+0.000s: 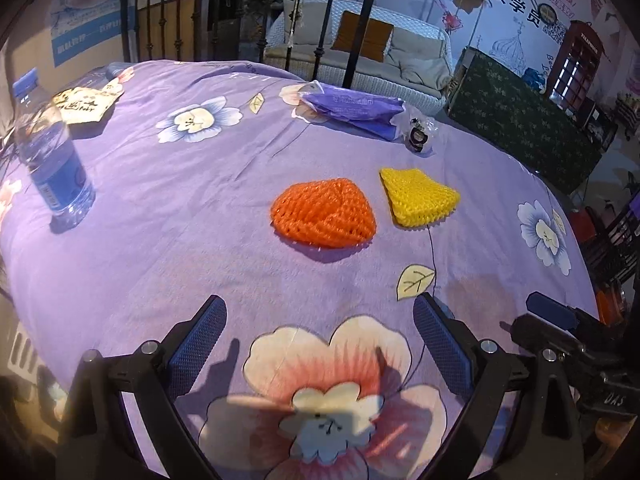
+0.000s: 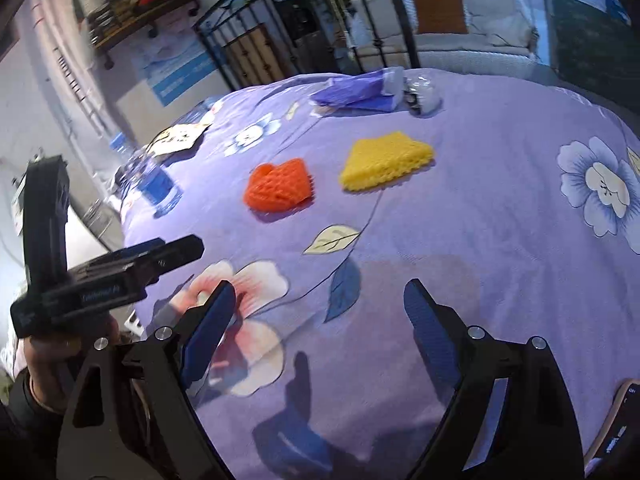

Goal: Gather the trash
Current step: 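Grasp the orange foam net with the left gripper while the right gripper grasps the yellow net, then carry the orange and yellow foam nets toward the black bin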

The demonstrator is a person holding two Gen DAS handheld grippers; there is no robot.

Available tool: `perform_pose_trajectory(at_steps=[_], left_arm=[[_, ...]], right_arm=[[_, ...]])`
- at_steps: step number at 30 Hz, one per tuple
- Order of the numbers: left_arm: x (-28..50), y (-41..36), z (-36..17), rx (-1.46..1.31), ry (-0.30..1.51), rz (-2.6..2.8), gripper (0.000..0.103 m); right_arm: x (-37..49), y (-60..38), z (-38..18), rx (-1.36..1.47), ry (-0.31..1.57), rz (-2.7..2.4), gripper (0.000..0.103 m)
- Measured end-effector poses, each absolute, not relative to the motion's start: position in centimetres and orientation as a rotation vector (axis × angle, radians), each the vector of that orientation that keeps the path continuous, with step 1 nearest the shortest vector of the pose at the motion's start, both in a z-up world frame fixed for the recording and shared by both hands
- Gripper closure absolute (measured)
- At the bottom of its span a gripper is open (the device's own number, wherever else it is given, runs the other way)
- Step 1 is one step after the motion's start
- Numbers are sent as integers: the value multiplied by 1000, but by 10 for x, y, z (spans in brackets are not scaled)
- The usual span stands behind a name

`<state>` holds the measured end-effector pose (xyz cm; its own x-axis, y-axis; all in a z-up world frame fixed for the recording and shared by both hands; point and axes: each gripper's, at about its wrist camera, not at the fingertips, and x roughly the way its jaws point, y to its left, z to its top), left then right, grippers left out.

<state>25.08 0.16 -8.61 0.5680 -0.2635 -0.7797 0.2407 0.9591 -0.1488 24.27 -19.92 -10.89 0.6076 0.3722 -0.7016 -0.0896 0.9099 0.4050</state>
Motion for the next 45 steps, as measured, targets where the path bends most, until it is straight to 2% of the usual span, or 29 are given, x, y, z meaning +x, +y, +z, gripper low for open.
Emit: perform_pose_trajectory(at_steps=[10, 11, 13, 17, 20, 23, 24, 25, 27, 33, 45], left_arm=[[329, -30, -110, 38, 959, -278, 12], [335, -33, -113, 51, 967, -273, 14], [341, -36, -120, 72, 984, -266, 24], [339, -37, -125, 84, 965, -266, 33], [336, -36, -125, 96, 944, -271, 47], [333, -37, -124, 104, 931, -270, 59], [332, -38, -123, 106, 929, -271, 64], [332, -39, -122, 108, 928, -271, 69], [330, -41, -121, 116, 926, -271, 73], [316, -42, -113, 108, 911, -278, 77], [240, -9, -81, 37, 840, -312, 78]], right_arm=[[351, -209, -127, 396, 935, 133, 18], [363, -208, -130, 399, 941, 125, 18], [385, -205, -139, 383, 975, 96, 18], [409, -201, -158, 361, 1010, 32, 18], [410, -198, -160, 347, 993, 21, 35], [409, -199, -157, 344, 969, 29, 60], [408, -199, -155, 352, 962, 40, 74], [408, -199, -153, 362, 956, 54, 81], [405, -195, -148, 353, 942, 61, 84], [388, -190, -138, 363, 910, 87, 85], [307, -186, -102, 351, 820, 167, 85]])
